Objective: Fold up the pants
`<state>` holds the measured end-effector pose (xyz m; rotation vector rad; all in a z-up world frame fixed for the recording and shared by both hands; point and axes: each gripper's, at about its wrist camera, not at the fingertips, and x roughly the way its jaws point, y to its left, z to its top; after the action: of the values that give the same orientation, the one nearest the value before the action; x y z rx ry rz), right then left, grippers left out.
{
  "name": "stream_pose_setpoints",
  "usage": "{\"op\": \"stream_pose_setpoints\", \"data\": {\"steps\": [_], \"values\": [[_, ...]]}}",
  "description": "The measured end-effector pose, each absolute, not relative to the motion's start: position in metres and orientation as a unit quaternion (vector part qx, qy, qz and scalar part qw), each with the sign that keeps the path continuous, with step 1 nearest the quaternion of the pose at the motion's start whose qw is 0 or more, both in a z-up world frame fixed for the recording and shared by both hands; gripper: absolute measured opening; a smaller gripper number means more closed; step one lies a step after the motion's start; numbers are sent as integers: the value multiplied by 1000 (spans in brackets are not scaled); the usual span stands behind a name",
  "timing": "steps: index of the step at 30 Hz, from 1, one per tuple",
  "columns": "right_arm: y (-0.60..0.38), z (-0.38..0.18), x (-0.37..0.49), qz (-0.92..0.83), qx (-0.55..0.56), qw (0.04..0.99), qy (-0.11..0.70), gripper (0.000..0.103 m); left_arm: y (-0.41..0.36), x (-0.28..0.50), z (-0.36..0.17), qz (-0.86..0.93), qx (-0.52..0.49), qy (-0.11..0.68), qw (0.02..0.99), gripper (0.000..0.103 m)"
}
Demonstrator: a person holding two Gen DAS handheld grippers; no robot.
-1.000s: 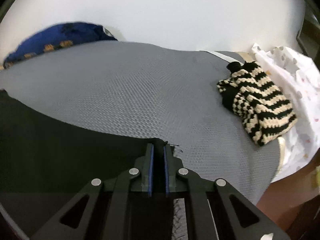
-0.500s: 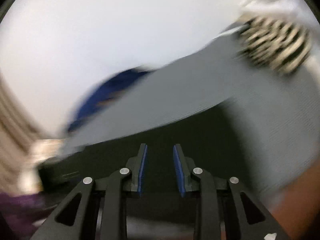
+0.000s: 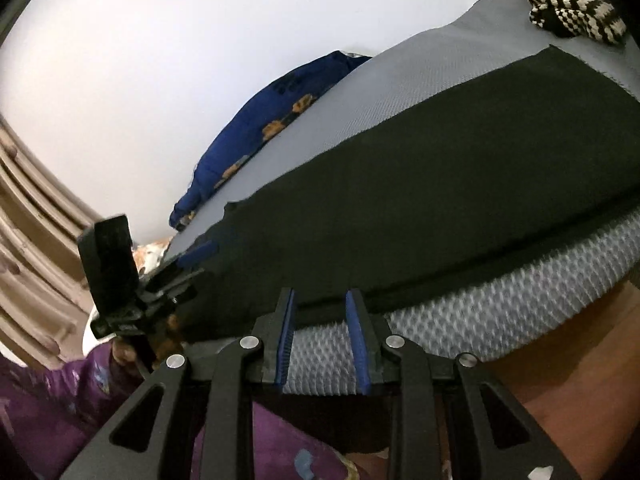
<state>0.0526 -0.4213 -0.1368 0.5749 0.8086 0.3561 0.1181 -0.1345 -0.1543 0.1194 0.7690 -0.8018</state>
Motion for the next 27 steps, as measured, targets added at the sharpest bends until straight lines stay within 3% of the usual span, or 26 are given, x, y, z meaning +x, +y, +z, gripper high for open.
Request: {"op": "stream_pose_setpoints", "data": {"steps": [11,17,20,27], "values": [[-409,-137,57,138,244,862,422,25,-121,131,-177,-381,13,397,835,102],[-416,-146,62,113,290,843,438,24,-114,134,-180,-380,-16,403,832,102],[-418,-150,62,107,344,829,428,34,-113,135,-181,-381,-25,404,831,102],[-403,-166,68,134,456,774,419,36,-113,133,-180,-384,-24,402,831,102]]}}
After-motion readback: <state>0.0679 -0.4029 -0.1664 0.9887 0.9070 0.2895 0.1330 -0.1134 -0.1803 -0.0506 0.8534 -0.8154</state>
